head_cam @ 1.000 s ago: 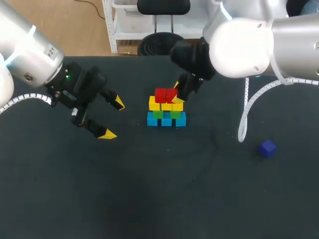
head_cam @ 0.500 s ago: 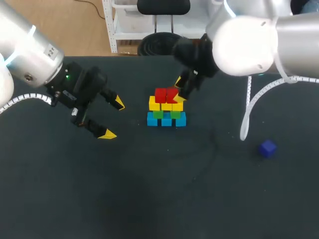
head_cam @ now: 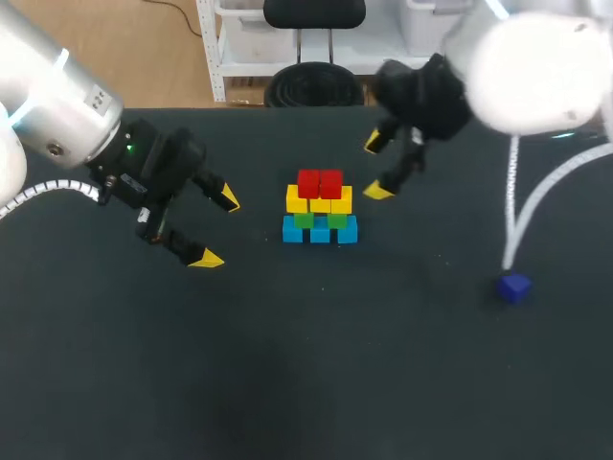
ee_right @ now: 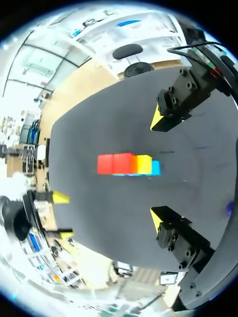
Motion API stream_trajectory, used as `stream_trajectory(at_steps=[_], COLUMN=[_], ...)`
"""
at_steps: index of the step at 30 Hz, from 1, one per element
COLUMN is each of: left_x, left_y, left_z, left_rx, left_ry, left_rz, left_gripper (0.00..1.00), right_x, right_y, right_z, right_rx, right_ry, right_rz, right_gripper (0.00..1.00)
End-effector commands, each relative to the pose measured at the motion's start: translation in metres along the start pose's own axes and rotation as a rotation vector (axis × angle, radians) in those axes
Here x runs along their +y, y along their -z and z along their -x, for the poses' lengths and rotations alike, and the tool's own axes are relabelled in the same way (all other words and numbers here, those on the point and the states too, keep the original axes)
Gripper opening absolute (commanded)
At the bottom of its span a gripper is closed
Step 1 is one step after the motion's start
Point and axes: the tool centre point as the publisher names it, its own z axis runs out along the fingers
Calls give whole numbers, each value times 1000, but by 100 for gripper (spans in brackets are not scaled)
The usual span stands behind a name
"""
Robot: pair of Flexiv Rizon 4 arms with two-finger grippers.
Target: Place the blue cubes, place green cubes on the blue cubes, place the yellow cubes on the green cubes, then place the red cubes on the yellow cubes, and place purple cube on the red cubes.
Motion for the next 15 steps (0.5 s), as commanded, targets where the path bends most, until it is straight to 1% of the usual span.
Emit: stream_trajectory(at_steps=[1, 6, 15], left_x=[0, 0, 0], left_y=[0, 0, 0], left_z=[0, 0, 0], left_rx=[1, 1, 1], left_ry=[-1, -1, -1], left_rz=[0, 0, 0], left_gripper=[100, 100, 100], right_x=[6, 14, 25], right_y=[28, 47, 66], right_z=[-22, -47, -86], right_rx=[-28, -22, -19], right_ry=[56, 145, 227], right_rz=[42, 81, 116], right_gripper=[100, 100, 100])
